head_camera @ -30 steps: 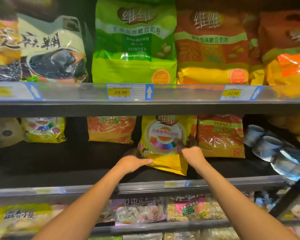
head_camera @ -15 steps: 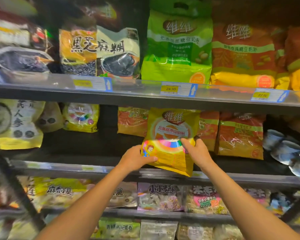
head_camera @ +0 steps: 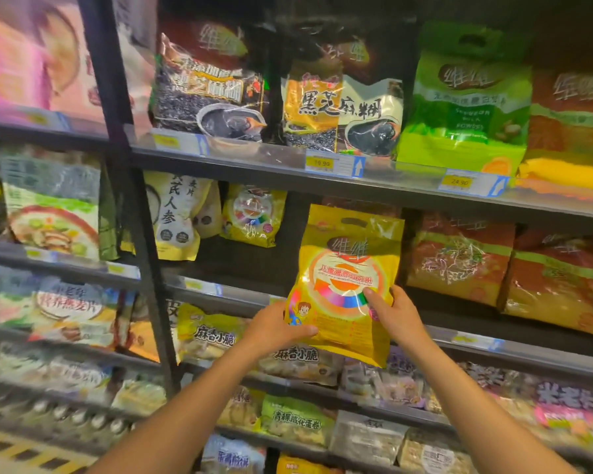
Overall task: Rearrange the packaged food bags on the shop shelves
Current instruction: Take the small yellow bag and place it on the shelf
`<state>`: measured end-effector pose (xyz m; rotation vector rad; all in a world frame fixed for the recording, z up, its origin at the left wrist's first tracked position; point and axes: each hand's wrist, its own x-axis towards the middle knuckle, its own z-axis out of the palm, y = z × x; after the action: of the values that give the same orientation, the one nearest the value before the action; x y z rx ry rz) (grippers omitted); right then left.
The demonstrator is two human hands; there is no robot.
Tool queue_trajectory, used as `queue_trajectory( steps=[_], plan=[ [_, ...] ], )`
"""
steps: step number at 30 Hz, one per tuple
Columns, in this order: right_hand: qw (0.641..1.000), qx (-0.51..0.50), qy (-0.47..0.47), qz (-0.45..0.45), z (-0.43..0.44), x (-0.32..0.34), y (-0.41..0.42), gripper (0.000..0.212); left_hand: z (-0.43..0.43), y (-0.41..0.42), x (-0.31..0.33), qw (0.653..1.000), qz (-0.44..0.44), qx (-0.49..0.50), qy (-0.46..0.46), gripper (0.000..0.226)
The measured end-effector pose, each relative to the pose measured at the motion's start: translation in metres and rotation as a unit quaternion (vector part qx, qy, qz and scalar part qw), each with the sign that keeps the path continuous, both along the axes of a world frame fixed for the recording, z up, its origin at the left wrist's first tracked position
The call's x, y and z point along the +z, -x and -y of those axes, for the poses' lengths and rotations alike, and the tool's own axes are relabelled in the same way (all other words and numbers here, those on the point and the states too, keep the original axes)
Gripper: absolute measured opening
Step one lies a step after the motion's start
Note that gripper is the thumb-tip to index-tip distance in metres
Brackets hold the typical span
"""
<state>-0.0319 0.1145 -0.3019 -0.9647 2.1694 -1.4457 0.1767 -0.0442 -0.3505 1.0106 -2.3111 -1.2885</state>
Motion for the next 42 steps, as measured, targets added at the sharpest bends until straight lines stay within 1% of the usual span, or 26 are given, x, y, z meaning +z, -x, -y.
queue_trajectory(
  steps=[4, 5, 6, 8, 9, 10, 12, 13, 14, 15, 17, 19, 21, 23, 25, 27, 30, 32, 33, 35, 36, 37, 38, 40, 41, 42],
  plan=[
    [1.0, 0.01, -0.006, 0.012, 0.015, -0.008, -0.046, 0.078, 0.007, -0.051, -0.007, 1.0, 0.0, 0.009, -0.011, 0.057],
    [1.0, 0.015, -0.004, 0.02, 0.018, -0.011, -0.055, 0.078, 0.007, -0.063, -0.009, 1.0, 0.004, 0.012, -0.012, 0.053],
    [0.999, 0.023, -0.001, 0.024, 0.021, -0.015, -0.062, 0.085, 0.008, -0.074, -0.01, 1.0, 0.005, 0.017, -0.011, 0.048],
    [0.998, 0.046, -0.005, 0.037, 0.032, -0.022, -0.076, 0.107, 0.011, -0.095, -0.013, 0.999, 0.004, 0.031, -0.013, 0.042],
    [0.997, 0.057, -0.01, 0.047, 0.038, -0.023, -0.083, 0.109, 0.013, -0.105, -0.015, 0.999, 0.004, 0.039, -0.018, 0.043],
    [0.996, 0.066, -0.004, 0.056, 0.044, -0.02, -0.095, 0.1, 0.016, -0.113, -0.016, 0.999, 0.003, 0.044, -0.022, 0.046],
    [0.994, 0.085, -0.005, 0.072, 0.056, -0.018, -0.111, 0.067, 0.024, -0.127, -0.018, 0.999, -0.004, 0.047, -0.024, 0.055],
    [0.993, 0.09, -0.009, 0.079, 0.063, -0.017, -0.118, 0.061, 0.028, -0.133, -0.017, 0.998, -0.004, 0.051, -0.022, 0.057],
    [0.991, 0.098, -0.013, 0.088, 0.069, -0.019, -0.122, 0.063, 0.033, -0.138, -0.016, 0.998, -0.001, 0.057, -0.018, 0.055],
    [0.99, 0.103, -0.014, 0.092, 0.077, -0.021, -0.124, 0.071, 0.037, -0.143, -0.013, 0.998, 0.002, 0.062, -0.016, 0.049],
    [0.989, 0.113, -0.013, 0.095, 0.092, -0.023, -0.125, 0.086, 0.046, -0.149, -0.007, 0.998, 0.0, 0.069, -0.007, 0.033],
    [0.989, 0.128, -0.016, 0.074, 0.109, -0.021, -0.124, 0.09, 0.059, -0.152, -0.001, 0.998, -0.004, 0.07, 0.001, 0.026],
    [0.989, 0.136, -0.021, 0.051, 0.124, -0.015, -0.124, 0.091, 0.074, -0.152, 0.001, 0.997, -0.005, 0.07, 0.011, 0.028],
    [0.987, 0.15, -0.011, 0.062, 0.141, -0.011, -0.119, 0.08, 0.092, -0.149, 0.004, 0.997, -0.002, 0.075, 0.013, 0.03],
    [0.986, 0.154, -0.006, 0.066, 0.16, -0.01, -0.11, 0.076, 0.111, -0.142, 0.008, 0.996, 0.002, 0.08, 0.026, 0.034],
    [0.988, 0.138, -0.014, 0.069, 0.18, -0.007, -0.101, 0.07, 0.13, -0.133, 0.015, 0.995, 0.007, 0.092, 0.03, 0.03],
    [0.989, 0.117, -0.029, 0.081, 0.21, 0.002, -0.084, 0.054, 0.157, -0.118, 0.022, 0.995, -0.015, 0.097, 0.0, 0.046],
    [0.989, 0.116, -0.042, 0.084, 0.226, 0.006, -0.076, 0.04, 0.173, -0.109, 0.029, 0.995, -0.024, 0.101, -0.009, 0.047],
    [0.987, 0.122, -0.048, 0.096, 0.233, 0.008, -0.071, 0.04, 0.18, -0.105, 0.032, 0.994, -0.029, 0.102, -0.01, 0.048],
    [0.979, 0.14, -0.062, 0.137, 0.246, 0.008, -0.06, 0.046, 0.194, -0.094, 0.037, 0.994, -0.031, 0.105, -0.016, 0.046],
    [0.975, 0.16, -0.056, 0.14, 0.252, 0.007, -0.054, 0.055, 0.201, -0.089, 0.038, 0.993, -0.022, 0.115, -0.013, 0.044],
    [0.975, 0.178, -0.043, 0.122, 0.259, 0.007, -0.05, 0.067, 0.208, -0.084, 0.039, 0.992, -0.006, 0.128, -0.007, 0.044],
    [0.978, 0.188, -0.025, 0.088, 0.267, 0.006, -0.044, 0.08, 0.216, -0.078, 0.037, 0.991, 0.009, 0.136, -0.008, 0.052],
    [0.98, 0.193, -0.011, 0.04, 0.282, 0.001, -0.033, 0.093, 0.235, -0.068, 0.031, 0.989, 0.026, 0.143, -0.007, 0.088],
    [0.978, 0.206, -0.01, 0.034, 0.289, -0.001, -0.03, 0.098, 0.245, -0.063, 0.027, 0.989, 0.035, 0.142, -0.001, 0.097],
    [0.975, 0.222, -0.012, 0.029, 0.297, -0.006, -0.025, 0.101, 0.257, -0.057, 0.022, 0.989, 0.041, 0.141, 0.003, 0.099]
  ],
)
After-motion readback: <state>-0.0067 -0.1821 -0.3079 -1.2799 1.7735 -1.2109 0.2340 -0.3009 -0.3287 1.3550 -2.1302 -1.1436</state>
